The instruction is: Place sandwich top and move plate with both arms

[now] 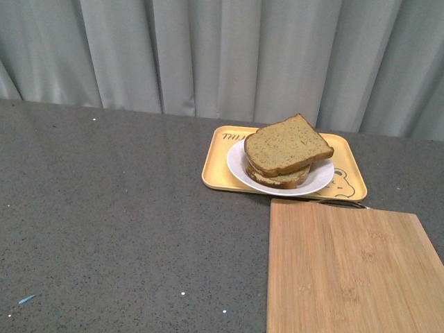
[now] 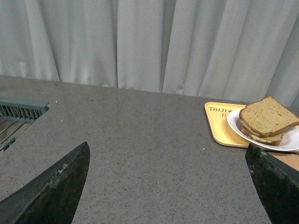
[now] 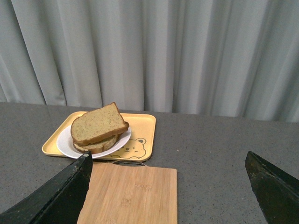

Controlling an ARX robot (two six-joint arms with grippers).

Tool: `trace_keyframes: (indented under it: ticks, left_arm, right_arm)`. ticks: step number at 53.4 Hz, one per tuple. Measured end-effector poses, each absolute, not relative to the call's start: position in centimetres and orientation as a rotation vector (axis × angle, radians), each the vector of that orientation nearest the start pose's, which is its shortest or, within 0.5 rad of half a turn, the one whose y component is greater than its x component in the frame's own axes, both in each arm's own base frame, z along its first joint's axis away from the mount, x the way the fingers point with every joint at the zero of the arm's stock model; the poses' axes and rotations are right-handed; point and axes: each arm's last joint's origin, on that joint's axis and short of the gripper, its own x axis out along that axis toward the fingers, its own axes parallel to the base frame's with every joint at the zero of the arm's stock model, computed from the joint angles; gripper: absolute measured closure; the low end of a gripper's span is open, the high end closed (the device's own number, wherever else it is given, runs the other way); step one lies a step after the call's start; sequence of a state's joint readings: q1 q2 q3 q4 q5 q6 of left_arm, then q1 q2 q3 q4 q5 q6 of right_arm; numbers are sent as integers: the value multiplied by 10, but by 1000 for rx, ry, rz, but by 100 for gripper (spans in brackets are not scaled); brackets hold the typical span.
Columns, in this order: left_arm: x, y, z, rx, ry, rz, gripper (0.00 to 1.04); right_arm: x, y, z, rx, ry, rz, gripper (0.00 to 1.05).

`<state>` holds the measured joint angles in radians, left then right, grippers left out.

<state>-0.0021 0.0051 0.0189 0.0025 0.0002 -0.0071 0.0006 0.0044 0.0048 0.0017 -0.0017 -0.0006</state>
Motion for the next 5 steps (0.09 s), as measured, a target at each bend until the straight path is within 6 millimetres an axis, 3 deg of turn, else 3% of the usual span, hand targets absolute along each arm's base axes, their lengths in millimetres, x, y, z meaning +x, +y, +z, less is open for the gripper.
trace_keyframes:
  ticks: [5]
  left_arm:
    - [97,0,170,-7,-16,-2,7]
  right_arm:
    - [98,0,165,-1,-2,2,9]
